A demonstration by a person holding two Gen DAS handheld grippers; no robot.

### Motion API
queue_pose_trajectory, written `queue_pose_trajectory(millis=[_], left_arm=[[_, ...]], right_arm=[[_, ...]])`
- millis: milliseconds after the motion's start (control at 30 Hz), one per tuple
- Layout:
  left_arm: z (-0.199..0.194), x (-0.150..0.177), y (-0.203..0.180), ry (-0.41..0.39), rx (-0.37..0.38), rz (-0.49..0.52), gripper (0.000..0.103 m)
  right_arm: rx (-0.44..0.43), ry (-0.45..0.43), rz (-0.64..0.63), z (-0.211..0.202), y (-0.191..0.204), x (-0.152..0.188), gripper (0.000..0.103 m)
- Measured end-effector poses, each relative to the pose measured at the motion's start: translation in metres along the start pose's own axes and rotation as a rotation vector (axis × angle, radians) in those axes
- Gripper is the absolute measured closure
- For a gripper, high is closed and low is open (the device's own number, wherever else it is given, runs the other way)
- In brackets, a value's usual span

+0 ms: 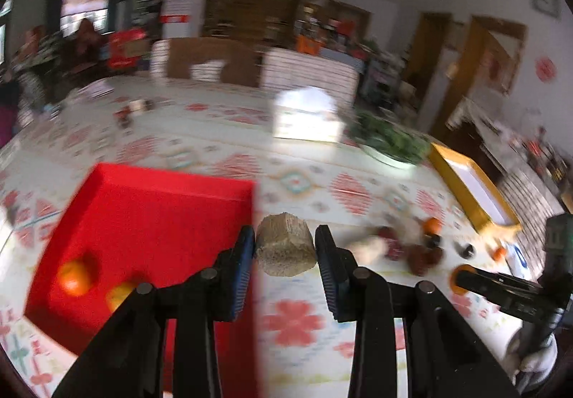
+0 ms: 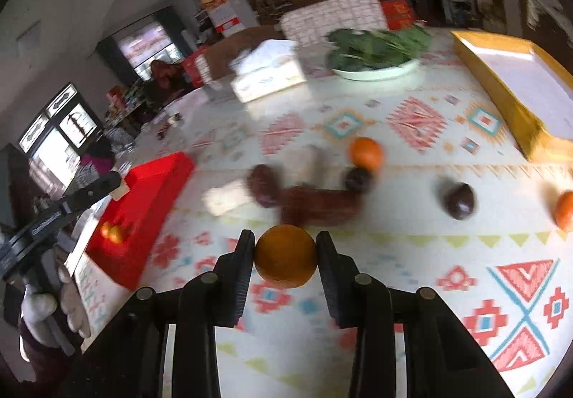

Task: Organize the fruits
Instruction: 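Carry both items into the red tray and release them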

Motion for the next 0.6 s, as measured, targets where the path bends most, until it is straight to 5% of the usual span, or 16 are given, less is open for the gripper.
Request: queue_pose_trajectory(millis=[267,600], left_arm=[[-0.012,0.011,0.091,0.002,-0.125,-0.129,0.069],[-0.003,0.014,0.135,0.021,-0.147,-0.194,0.069]], right_arm=[[-0.117,0.061,-0.127,0.044,0.100,-0.005,0.064],[-0.192,0.157,-0.269,0.131,0.210,-0.009,0.064]])
Point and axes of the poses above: each gripper's, at about its wrist camera, not at the fingertips, and z roughly the way its jaws point, y to its left, x to its underside, the point moved 5 cm from there along z, roughly the way its jaws point, and after that the axes turned 3 degrees about -y, right-handed, at the moved point
